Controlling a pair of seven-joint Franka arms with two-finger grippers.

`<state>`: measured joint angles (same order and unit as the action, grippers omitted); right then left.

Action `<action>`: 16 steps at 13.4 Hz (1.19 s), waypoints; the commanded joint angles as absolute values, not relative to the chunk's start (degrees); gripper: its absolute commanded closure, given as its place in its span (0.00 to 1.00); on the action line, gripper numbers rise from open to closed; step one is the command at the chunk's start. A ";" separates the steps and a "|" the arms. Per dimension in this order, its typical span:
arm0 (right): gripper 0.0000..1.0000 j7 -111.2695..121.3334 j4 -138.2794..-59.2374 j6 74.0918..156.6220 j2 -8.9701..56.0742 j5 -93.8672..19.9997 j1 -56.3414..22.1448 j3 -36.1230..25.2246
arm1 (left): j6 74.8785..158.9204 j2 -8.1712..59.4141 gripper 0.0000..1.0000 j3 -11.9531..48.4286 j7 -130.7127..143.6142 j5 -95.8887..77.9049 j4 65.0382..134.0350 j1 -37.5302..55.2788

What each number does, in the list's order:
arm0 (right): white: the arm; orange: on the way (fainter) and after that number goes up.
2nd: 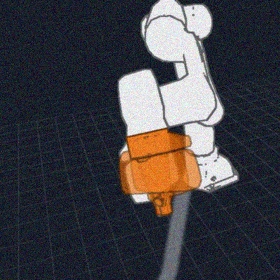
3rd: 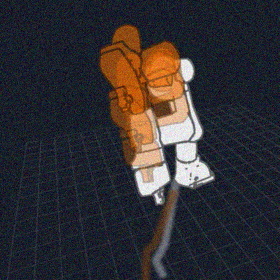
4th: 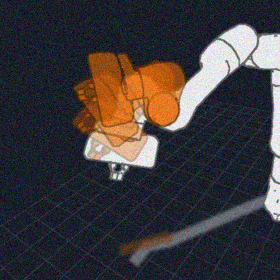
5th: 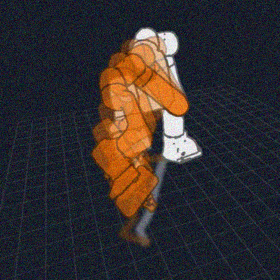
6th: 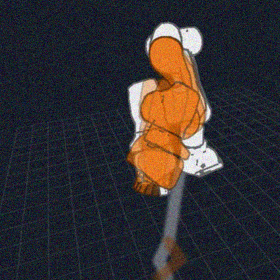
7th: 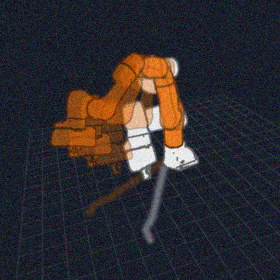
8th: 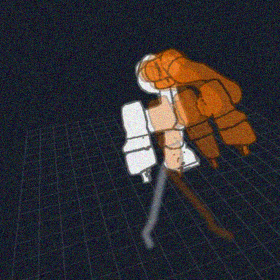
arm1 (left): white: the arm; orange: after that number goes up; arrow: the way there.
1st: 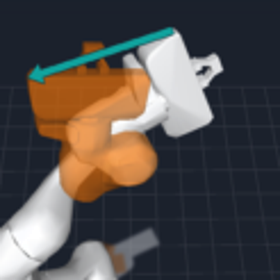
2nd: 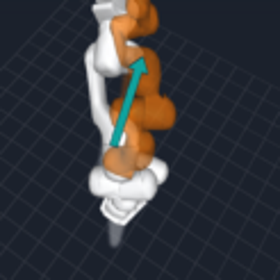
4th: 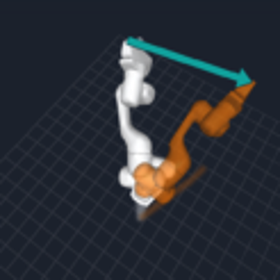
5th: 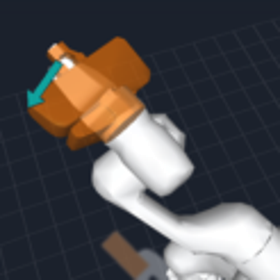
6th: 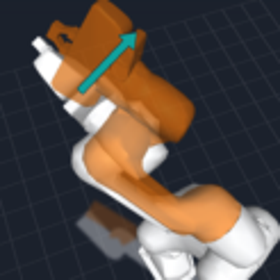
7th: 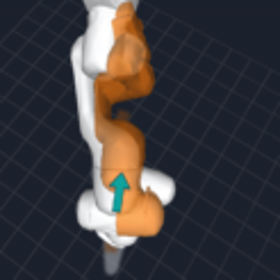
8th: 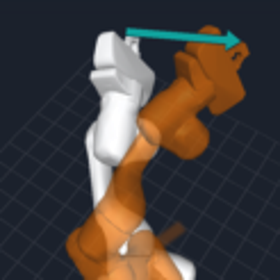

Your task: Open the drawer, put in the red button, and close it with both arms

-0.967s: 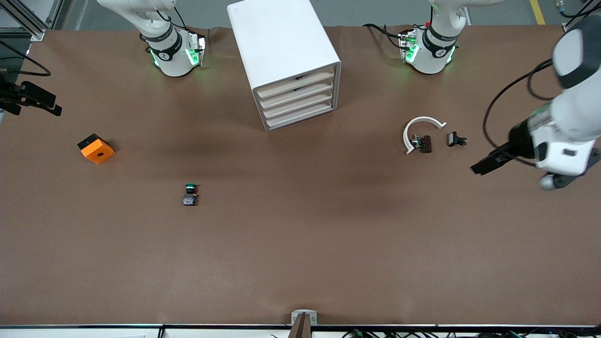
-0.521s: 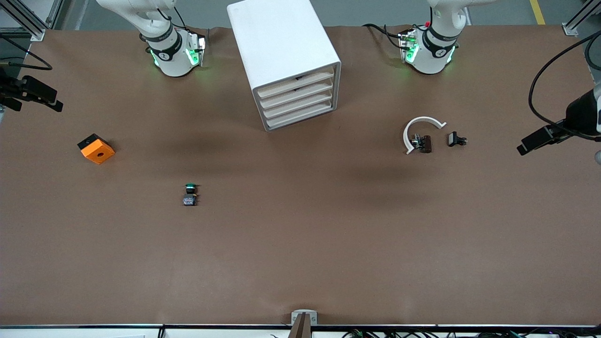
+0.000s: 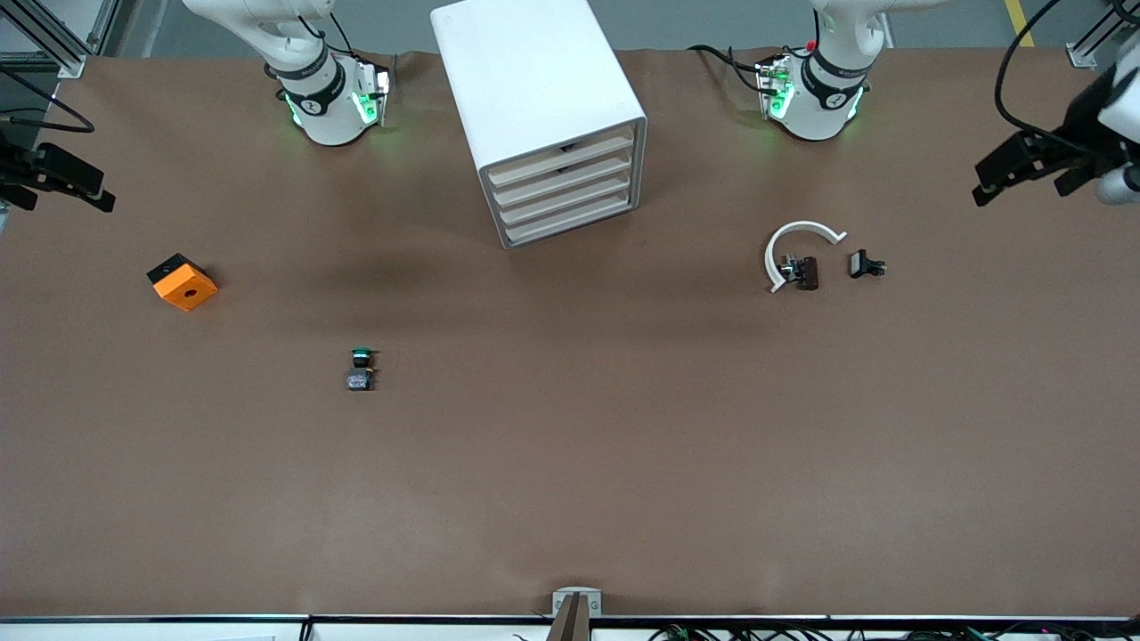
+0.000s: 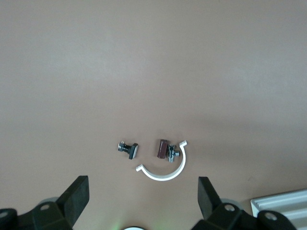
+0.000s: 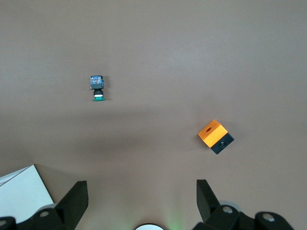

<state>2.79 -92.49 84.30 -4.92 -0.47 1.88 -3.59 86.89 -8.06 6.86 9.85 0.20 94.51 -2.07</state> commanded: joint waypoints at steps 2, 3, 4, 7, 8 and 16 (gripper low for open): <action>0.00 2.20 -93.78 84.90 -6.42 -1.05 1.67 -3.96 | 87.36 -11.07 0.00 4.05 8.53 1.49 98.35 3.42; 0.00 2.11 -93.78 84.82 -6.42 -1.23 1.67 -3.87 | 87.71 -11.07 0.00 4.04 8.53 1.49 98.52 3.43; 0.00 1.33 -93.78 84.73 -6.50 -1.40 1.67 -3.87 | 88.06 -10.73 0.00 4.04 8.53 1.49 98.53 3.43; 0.00 -0.09 -93.78 84.73 -6.50 -2.72 1.67 -3.87 | 90.44 -9.67 0.00 4.13 7.13 1.32 98.70 2.82; 0.00 -0.09 -93.69 84.81 -6.50 -2.72 1.67 -3.87 | 90.61 -8.97 0.00 4.04 5.99 1.23 98.53 2.38; 0.00 -0.09 -93.69 84.38 -6.50 -2.72 1.76 -3.96 | 90.62 -7.04 0.00 4.04 5.80 0.97 97.21 0.53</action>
